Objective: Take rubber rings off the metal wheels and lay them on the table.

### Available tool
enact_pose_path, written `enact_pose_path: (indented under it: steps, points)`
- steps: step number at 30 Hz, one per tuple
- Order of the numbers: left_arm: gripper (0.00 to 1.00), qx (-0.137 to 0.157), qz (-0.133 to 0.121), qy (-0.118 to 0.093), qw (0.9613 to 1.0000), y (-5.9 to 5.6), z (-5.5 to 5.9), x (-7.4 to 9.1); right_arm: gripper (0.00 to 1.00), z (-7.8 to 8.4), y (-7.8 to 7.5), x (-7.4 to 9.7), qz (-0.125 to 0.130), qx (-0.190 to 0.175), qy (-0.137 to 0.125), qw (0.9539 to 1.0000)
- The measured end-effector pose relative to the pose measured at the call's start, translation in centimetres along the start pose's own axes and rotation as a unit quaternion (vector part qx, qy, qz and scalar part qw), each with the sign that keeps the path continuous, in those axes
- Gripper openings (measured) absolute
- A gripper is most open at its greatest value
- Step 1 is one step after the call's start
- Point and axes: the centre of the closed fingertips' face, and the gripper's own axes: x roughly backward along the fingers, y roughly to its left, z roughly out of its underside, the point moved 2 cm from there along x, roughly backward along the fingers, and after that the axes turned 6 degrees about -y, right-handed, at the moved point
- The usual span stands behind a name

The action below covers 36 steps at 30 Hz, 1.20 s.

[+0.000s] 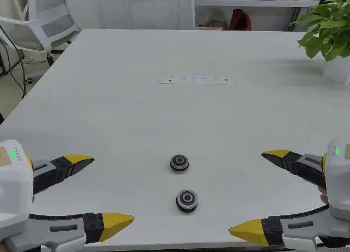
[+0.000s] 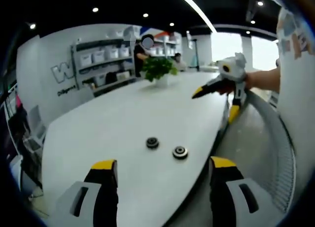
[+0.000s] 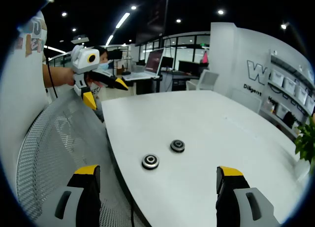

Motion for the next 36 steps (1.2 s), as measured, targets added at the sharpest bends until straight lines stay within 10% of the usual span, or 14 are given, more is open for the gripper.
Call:
enact_pose_path:
  steps: [36]
  points:
    - [0.79, 0.0, -0.007, 0.004, 1.0, 0.8, 0.42, -0.22, 0.99, 0.65, -0.55, -0.26, 0.004, -0.014, 0.008, 0.9999]
